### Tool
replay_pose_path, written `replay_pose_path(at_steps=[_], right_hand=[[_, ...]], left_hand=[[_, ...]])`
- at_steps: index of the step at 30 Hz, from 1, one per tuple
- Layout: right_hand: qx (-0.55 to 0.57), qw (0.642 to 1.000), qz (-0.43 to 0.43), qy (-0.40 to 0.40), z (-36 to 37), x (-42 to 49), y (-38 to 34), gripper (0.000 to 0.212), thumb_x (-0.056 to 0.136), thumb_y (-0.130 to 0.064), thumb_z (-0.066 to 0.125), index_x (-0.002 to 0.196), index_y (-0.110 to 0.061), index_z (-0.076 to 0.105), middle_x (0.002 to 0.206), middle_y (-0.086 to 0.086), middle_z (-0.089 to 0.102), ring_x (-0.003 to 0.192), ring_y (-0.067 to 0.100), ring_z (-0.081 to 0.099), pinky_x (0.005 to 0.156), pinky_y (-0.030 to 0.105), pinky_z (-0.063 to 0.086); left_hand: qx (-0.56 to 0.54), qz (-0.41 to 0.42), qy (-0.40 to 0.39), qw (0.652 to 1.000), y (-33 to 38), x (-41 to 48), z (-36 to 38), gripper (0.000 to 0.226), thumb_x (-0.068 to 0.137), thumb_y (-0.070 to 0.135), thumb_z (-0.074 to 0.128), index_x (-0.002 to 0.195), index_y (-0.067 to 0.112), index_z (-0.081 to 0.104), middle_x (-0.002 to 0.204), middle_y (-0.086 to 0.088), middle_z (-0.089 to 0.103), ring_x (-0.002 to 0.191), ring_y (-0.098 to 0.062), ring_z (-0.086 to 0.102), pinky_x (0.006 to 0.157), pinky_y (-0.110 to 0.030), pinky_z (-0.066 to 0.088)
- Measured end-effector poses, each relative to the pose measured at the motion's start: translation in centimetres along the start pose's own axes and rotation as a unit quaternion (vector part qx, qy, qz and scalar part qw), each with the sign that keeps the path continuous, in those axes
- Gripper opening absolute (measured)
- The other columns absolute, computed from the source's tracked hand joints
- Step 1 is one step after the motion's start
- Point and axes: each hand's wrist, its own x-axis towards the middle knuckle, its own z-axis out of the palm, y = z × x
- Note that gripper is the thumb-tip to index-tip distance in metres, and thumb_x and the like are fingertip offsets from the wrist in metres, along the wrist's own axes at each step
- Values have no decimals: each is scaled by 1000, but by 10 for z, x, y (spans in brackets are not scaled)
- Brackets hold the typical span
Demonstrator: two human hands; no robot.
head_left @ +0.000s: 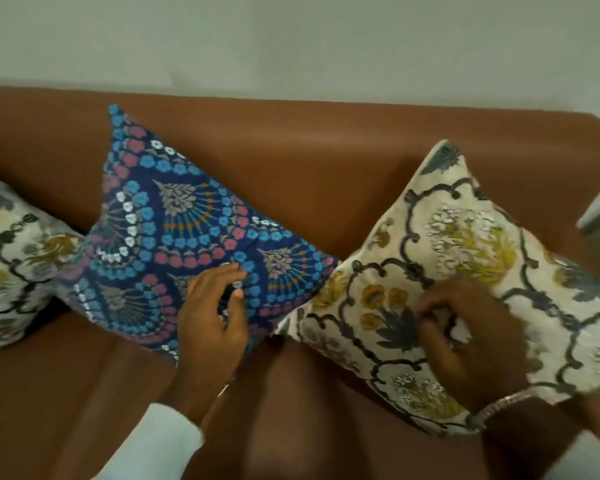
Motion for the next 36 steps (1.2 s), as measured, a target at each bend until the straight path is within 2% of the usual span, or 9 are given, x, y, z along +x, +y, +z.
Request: replay_pose_path(at_steps=[4, 9, 12, 15, 17, 22, 30, 34, 36], right_hand=[[-16, 998, 23, -63, 74, 21, -36, 16, 79, -10, 59, 93, -13, 64, 92, 5, 65, 86, 19, 58, 78, 24, 43], [-44, 958, 192, -206, 138, 83, -43, 81, 67, -3, 73, 140, -9, 37, 146, 16, 41, 130, 31, 44, 109, 37, 36], [-81, 931, 258, -247, 155, 97, -42, 90, 65, -4, 75, 143, -12, 32, 149, 18, 37, 132, 33, 43, 106, 35, 35], [-42, 924, 291, -245, 159, 89, -50, 77, 69, -5, 74, 137, -17, 41, 130, 17, 57, 115, 34, 56, 99, 44, 47], [-32, 939, 271, -208, 160, 81, -61, 64, 72, -3, 74, 130, -15, 49, 123, 15, 63, 109, 31, 59, 96, 45, 49], [14, 956, 265, -122, 156, 49, -75, 53, 76, -2, 73, 124, -14, 54, 107, 2, 62, 98, 20, 58, 88, 34, 47], [-36, 949, 305, -69, 178, 40, -74, 59, 76, 1, 67, 129, -16, 49, 121, 12, 62, 108, 29, 58, 89, 29, 40], [-75, 958, 272, 57, 179, 36, -95, 59, 72, 6, 58, 128, -10, 51, 125, 18, 58, 114, 35, 55, 97, 38, 42], [-76, 965, 199, 151, 184, 38, -110, 49, 75, 3, 57, 122, -8, 54, 121, 18, 58, 112, 33, 55, 99, 45, 45]], left_hand=[[55, -21, 11, 998, -61, 9, -63, 33, 86, 12, 52, 115, 1, 63, 128, -20, 55, 122, -37, 49, 103, -45, 39], [61, -237, 105, 964, -163, 35, -124, 56, 88, 21, 65, 139, 6, 45, 148, -26, 34, 135, -43, 33, 109, -52, 32], [-128, -391, 74, 908, -213, 47, -134, 74, 90, 27, 66, 151, 18, 25, 155, -16, 30, 136, -37, 39, 112, -51, 34], [-364, -442, 55, 818, -229, 55, -124, 68, 90, 27, 65, 147, 35, 28, 139, -5, 55, 120, -33, 58, 100, -62, 45], [-407, -430, 63, 803, -230, 63, -119, 69, 86, 29, 70, 143, 41, 32, 124, 2, 62, 109, -26, 66, 89, -54, 55], [-413, -345, 115, 835, -229, 83, -114, 56, 63, 34, 82, 106, 58, 57, 108, 12, 69, 89, -9, 74, 64, -28, 61], [-346, -280, 48, 894, -231, 89, -108, 74, 83, 37, 69, 141, 52, 27, 142, 4, 45, 115, -13, 58, 68, -20, 59], [-272, -292, 86, 913, -215, 81, -113, 80, 79, 49, 63, 147, 42, 21, 150, -4, 40, 129, -25, 50, 100, -46, 50], [-211, -239, 129, 939, -200, 72, -117, 80, 83, 50, 56, 151, 29, 18, 156, -8, 29, 141, -24, 35, 114, -37, 36]])
